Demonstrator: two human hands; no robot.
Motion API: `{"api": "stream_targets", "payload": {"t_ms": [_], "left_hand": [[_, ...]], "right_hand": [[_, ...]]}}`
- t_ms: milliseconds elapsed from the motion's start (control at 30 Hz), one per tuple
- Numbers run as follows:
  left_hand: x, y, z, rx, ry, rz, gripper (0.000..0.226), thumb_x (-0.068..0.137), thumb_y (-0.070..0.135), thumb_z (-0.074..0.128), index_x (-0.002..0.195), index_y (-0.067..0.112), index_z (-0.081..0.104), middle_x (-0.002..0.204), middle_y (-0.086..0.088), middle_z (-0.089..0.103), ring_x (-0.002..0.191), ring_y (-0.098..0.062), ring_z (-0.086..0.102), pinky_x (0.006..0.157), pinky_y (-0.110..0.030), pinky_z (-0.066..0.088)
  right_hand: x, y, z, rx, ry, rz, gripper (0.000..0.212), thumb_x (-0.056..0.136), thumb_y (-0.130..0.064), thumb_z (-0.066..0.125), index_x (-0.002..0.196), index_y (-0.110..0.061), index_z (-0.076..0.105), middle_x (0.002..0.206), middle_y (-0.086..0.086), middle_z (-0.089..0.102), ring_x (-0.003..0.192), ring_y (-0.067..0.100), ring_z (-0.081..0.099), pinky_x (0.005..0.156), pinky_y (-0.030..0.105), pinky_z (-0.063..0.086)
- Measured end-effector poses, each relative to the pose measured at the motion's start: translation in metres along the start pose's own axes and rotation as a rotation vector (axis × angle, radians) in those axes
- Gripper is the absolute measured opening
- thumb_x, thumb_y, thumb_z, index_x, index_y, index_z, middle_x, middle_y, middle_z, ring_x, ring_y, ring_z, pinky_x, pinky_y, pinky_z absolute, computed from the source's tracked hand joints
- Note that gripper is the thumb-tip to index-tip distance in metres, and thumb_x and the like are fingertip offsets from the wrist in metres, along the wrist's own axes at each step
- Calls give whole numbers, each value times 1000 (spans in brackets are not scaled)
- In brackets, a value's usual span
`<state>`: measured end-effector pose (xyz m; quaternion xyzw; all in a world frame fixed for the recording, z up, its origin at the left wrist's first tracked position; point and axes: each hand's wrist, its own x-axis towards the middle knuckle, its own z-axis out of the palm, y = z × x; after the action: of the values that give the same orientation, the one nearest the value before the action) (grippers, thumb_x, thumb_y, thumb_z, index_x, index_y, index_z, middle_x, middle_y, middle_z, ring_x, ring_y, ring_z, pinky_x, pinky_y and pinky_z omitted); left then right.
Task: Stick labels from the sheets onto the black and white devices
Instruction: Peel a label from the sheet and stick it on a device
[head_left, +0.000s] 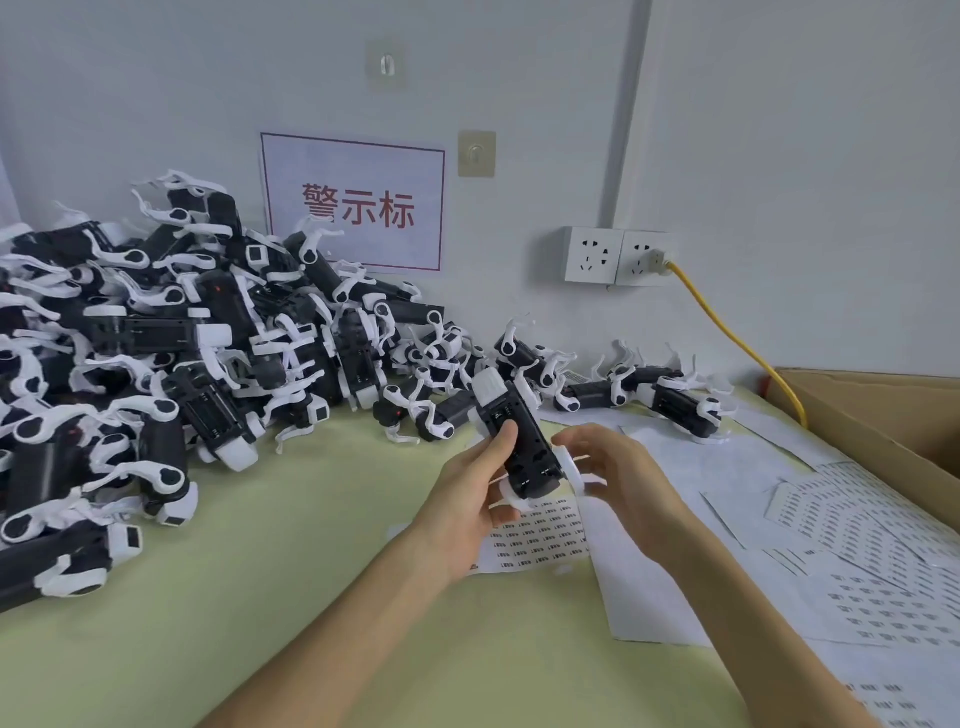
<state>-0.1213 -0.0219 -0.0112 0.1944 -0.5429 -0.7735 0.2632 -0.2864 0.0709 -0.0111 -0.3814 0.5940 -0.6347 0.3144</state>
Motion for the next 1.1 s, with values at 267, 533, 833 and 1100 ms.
{"api": "stream_targets", "payload": {"t_ms": [267, 533, 833, 1100], "left_hand": [[2, -2, -1, -61, 18, -8, 40, 101, 33, 58, 129, 6, 68, 109, -13, 68, 76, -19, 56, 58, -24, 50], [1, 1, -6, 18, 21, -56, 53, 79, 49, 74, 119, 14, 74, 91, -4, 71, 60, -14, 54, 45, -20, 40], [2, -4, -4, 292, 115, 98, 53, 69, 62, 75, 103, 21, 79, 82, -3, 73, 55, -23, 62, 49, -27, 45], [2, 0, -4, 156, 24, 9, 38, 74, 58, 73, 70, 21, 72, 63, -4, 61, 46, -20, 55, 44, -27, 44]], "right_hand": [[-4, 0, 6, -31, -151, -72, 31, 105, -29, 49, 115, -6, 67, 90, 8, 69, 79, 18, 65, 74, 31, 48], [-5, 2, 4, -10, -230, -63, 33, 100, -31, 53, 108, 0, 62, 82, 9, 64, 74, 21, 61, 69, 28, 51], [-10, 1, 11, -73, -312, -14, 67, 95, -58, 50, 123, 3, 52, 89, 11, 67, 72, 23, 61, 65, 30, 45], [-16, -3, 15, -93, -348, 8, 57, 98, -52, 54, 124, -2, 52, 107, 26, 65, 88, 31, 66, 84, 51, 44]]}}
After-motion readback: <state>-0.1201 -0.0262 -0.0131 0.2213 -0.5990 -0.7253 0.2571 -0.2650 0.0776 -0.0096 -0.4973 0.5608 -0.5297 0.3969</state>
